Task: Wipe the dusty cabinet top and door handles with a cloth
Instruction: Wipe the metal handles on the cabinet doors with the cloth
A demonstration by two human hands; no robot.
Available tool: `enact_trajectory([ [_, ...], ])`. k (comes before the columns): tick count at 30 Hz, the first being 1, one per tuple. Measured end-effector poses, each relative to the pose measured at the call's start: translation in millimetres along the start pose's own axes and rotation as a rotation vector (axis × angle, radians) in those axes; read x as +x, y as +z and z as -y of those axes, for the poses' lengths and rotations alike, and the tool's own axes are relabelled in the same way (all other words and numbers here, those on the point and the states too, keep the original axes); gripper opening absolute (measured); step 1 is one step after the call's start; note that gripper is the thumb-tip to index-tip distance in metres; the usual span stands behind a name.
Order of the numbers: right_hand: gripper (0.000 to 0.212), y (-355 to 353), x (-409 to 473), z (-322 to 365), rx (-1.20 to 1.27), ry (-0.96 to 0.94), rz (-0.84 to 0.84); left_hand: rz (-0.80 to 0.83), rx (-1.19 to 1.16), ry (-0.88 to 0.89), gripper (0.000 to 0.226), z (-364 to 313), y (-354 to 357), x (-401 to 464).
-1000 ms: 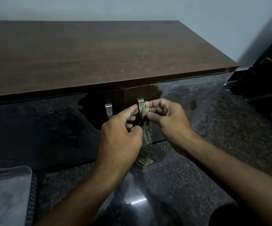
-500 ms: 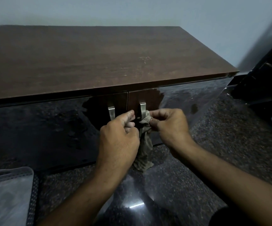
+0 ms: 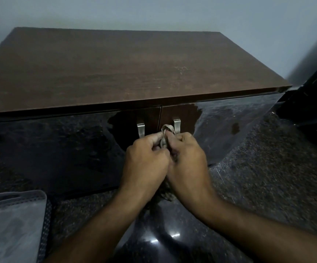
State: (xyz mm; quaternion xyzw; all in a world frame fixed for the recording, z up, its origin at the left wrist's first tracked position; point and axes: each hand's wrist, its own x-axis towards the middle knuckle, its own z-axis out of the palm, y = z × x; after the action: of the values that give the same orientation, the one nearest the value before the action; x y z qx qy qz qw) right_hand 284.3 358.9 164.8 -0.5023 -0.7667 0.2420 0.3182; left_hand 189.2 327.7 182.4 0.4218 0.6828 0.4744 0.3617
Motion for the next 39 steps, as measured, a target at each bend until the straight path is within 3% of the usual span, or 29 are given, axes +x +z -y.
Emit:
enact_trajectory([
  [2,0.055,3.0,-5.0,-1.0,-0.225,-0.093,0.133,-0.013,0.020,0.037,0.043,1.3,0.9,-2.0],
  [5,0.078,8.1,-11.4,-8.5,-0.461,-0.090,0.276,-0.028,0.091,0.121,0.040,1.5,2.3,-3.5],
  [7,0.080,13.7,-13.6,-12.7,-0.417,-0.044,0.325,-0.022,0.140,0.168,0.036,-1.6,4.5,-4.9],
  [14,0.070,29.6,-10.2,-9.6,-0.306,-0.094,0.231,0.013,0.293,0.216,0.041,3.9,3.3,0.5],
  [18,0.087,30.4,-10.5,-7.8,-0.146,-0.026,0.243,0.056,0.364,0.186,0.044,3.2,3.2,1.1],
  [23,0.066,25.3,-7.1,-15.0,-0.129,-0.060,0.243,0.054,0.316,0.134,0.039,-9.2,7.8,-0.7],
  [27,0.049,13.7,12.1,-33.3,-0.527,-0.356,0.083,0.098,0.187,0.080,0.047,-9.9,1.7,2.1],
  [31,0.014,6.7,25.8,-42.6,-0.693,-0.592,-0.113,0.076,0.134,0.104,0.062,-11.1,-4.5,2.1],
  [37,0.008,13.3,31.5,-62.1,-0.681,-0.743,-0.019,0.066,0.125,0.149,0.060,-12.3,-4.9,-3.0],
  [39,0.020,14.1,31.7,-67.5,-0.659,-0.738,0.039,0.092,0.139,0.153,0.063,-11.6,-4.3,-4.8],
])
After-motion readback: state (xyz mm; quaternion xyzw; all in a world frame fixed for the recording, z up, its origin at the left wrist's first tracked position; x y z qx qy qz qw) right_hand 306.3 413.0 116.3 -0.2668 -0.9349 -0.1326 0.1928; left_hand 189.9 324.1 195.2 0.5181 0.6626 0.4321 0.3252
